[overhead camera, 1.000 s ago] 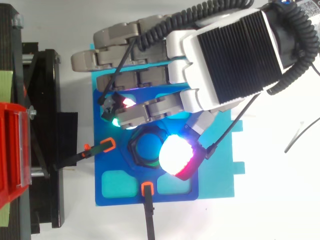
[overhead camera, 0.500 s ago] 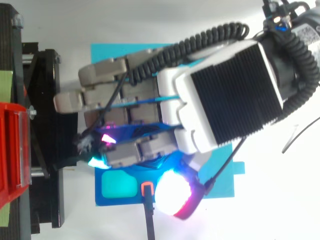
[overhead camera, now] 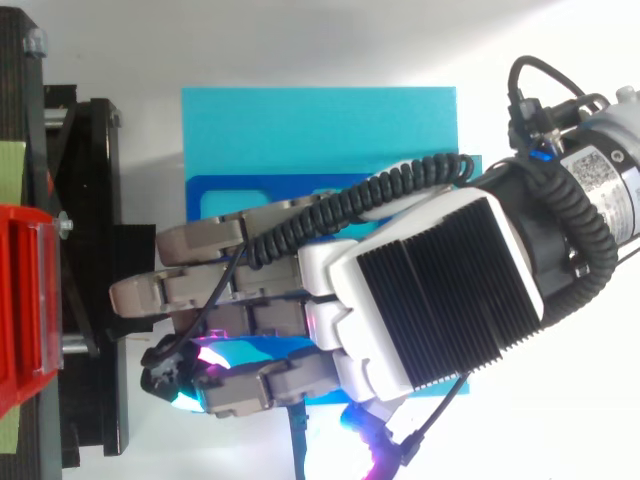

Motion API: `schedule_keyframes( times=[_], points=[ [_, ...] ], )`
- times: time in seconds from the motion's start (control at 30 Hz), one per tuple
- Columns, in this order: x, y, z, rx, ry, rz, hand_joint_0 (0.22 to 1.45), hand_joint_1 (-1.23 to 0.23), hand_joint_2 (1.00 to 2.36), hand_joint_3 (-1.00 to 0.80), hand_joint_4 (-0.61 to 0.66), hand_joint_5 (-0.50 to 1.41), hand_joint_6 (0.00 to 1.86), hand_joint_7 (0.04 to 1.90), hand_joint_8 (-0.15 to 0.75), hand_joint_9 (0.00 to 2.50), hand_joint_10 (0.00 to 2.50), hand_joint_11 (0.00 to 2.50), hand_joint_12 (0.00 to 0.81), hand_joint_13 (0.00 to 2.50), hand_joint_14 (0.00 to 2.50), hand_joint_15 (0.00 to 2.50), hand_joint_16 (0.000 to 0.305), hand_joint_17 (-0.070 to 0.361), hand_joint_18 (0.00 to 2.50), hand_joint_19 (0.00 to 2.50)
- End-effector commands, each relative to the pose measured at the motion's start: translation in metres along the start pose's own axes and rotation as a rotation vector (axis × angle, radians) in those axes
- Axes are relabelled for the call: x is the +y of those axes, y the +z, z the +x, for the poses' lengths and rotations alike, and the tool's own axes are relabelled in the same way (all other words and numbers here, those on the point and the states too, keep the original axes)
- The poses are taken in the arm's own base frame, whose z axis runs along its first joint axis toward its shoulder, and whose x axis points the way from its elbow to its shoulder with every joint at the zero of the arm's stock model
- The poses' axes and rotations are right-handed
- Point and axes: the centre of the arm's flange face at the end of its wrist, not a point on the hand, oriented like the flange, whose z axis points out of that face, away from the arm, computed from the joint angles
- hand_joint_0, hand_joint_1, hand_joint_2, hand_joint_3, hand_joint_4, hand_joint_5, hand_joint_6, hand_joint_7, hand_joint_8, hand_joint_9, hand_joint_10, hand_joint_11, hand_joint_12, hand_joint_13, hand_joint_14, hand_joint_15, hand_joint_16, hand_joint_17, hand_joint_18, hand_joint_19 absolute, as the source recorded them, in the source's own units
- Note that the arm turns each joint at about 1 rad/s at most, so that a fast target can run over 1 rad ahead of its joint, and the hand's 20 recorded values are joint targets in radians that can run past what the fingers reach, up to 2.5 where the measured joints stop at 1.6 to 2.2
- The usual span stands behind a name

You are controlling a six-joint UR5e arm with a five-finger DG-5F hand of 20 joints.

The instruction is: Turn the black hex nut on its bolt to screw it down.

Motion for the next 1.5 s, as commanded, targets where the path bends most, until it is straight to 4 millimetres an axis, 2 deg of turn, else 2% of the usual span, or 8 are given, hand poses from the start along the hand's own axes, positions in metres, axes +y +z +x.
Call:
schedule_keyframes(
  times=[0.0,0.17,0.53,1.03,1.47],
  points=[
    [0.002,0.001,0.001,0.007,0.004,0.001,0.52,-0.18,1.0,-0.5,0.18,-0.09,0.5,0.94,0.258,0.74,0.0,0.0,0.347,0.32,0.0,0.0,0.047,0.107,0.35,0.3],
    [0.003,0.001,0.001,0.014,0.006,0.0,0.52,-0.18,1.0,-0.5,0.12,-0.08,0.5,1.06,0.269,0.73,0.0,0.0,0.347,0.32,0.0,0.0,0.048,0.107,0.34,0.3],
    [0.004,-0.002,0.003,0.036,0.012,-0.002,0.52,-0.19,1.0,-0.5,0.06,-0.06,0.5,1.19,0.268,0.73,0.0,0.0,0.348,0.32,0.0,0.0,0.047,0.107,0.34,0.3],
    [-0.013,-0.013,0.005,0.038,0.009,0.024,0.53,-0.19,1.0,-0.5,0.04,-0.04,0.5,1.38,0.269,0.76,0.0,0.0,0.345,0.32,0.0,0.0,0.047,0.106,0.34,0.3],
    [-0.035,-0.028,0.005,0.028,0.002,0.054,0.53,-0.2,1.0,-0.5,0.05,-0.04,0.5,1.4,0.268,0.76,0.0,0.0,0.345,0.32,0.0,0.0,0.047,0.105,0.34,0.29]
  ],
)
